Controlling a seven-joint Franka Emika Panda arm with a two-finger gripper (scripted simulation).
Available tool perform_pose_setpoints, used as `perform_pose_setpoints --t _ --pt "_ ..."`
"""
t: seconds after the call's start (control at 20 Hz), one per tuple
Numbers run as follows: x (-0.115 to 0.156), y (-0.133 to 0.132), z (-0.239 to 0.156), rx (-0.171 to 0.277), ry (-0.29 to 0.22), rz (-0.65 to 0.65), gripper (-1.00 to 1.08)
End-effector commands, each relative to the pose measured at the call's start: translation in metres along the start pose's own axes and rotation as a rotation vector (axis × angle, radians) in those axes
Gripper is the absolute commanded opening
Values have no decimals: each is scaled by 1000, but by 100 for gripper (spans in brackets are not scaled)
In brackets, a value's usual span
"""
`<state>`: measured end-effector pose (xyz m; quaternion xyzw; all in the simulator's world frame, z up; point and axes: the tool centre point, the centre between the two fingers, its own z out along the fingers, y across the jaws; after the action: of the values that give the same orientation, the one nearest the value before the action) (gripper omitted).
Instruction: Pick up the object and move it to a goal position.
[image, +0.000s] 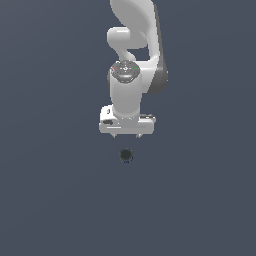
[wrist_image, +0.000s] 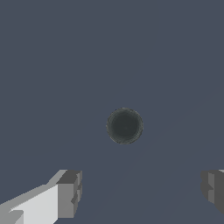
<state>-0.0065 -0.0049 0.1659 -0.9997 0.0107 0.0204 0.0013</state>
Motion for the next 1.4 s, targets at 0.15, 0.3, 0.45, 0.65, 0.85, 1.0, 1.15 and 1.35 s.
perform_pose_setpoints --t 0.15,0.3,0.45,0.65,0.85,1.0,1.15,1.35 --pt "3 3 -3 -1 9 9 100" --pt "10 12 -11 -4 32 37 100" --pt "14 18 -18 -6 46 58 100" --pt "14 17 -17 -6 44 54 100" --pt "15 16 -6 -7 44 30 100" --pt "17 15 10 -9 43 -5 100" --pt "19 13 32 -11 42 -54 100" --pt "20 9 65 -10 41 -130 100"
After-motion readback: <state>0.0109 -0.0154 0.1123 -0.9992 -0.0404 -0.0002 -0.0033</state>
